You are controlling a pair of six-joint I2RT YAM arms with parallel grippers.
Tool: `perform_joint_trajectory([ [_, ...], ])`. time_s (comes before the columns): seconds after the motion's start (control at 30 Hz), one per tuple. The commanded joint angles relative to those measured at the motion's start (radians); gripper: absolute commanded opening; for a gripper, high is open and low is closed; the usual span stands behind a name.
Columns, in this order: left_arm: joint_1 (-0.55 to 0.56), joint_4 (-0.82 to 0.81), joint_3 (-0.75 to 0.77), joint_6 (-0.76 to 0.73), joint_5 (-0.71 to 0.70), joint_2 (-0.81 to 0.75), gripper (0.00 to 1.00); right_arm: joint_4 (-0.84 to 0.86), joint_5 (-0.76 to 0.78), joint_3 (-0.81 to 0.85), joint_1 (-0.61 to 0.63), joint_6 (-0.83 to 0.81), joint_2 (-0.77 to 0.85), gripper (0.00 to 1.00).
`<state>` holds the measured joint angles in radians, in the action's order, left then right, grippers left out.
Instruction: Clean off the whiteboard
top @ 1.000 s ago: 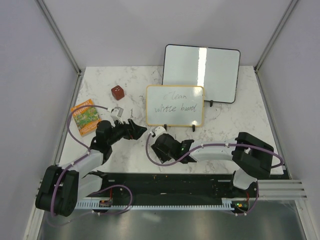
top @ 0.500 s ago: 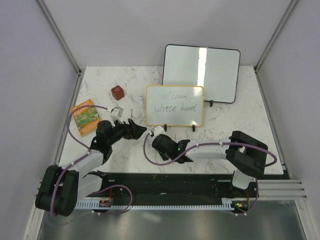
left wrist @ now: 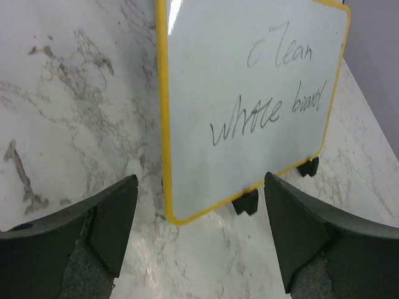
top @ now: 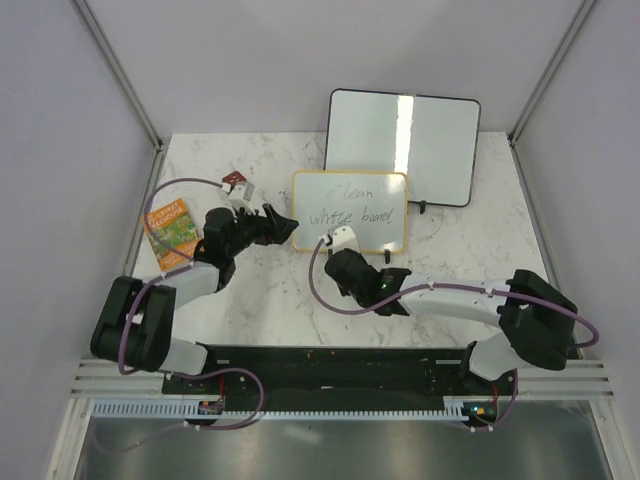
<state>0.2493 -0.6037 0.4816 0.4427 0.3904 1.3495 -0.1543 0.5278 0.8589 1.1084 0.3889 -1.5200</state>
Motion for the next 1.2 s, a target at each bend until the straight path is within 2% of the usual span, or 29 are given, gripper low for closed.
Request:
perform_joint_trajectory([
  [0.0,0.002,-0.206,0.115,0.000,-0.025,0.184,0.86,0.015,-0.005,0.020,-0.123,-0.047,0.073,0.00],
  [0.13,0.002,-0.411,0.182,0.120,-0.061,0.332,0.86,0.015,-0.026,0.066,-0.257,-0.099,0.083,0.00],
  [0.37,0.001,-0.720,0.213,0.235,0.016,0.559,0.84,0.041,-0.025,0.163,-0.341,-0.183,0.041,0.00],
  [0.6,0.002,-0.700,0.252,0.211,0.057,0.556,0.81,0.051,-0.034,0.226,-0.392,-0.197,-0.034,0.00],
  [0.87,0.001,-0.665,0.368,0.202,0.103,0.609,0.78,0.177,0.009,0.167,-0.441,-0.194,-0.069,0.00],
  [0.97,-0.001,-0.653,0.419,0.208,0.131,0.634,0.72,0.214,0.009,0.146,-0.464,-0.196,-0.071,0.00],
  [1.13,-0.005,-0.662,0.437,0.228,0.150,0.660,0.40,0.278,0.043,0.129,-0.484,-0.213,-0.089,0.00],
  [1.17,-0.007,-0.653,0.439,0.229,0.151,0.660,0.26,0.286,0.049,0.118,-0.487,-0.214,-0.094,0.00],
])
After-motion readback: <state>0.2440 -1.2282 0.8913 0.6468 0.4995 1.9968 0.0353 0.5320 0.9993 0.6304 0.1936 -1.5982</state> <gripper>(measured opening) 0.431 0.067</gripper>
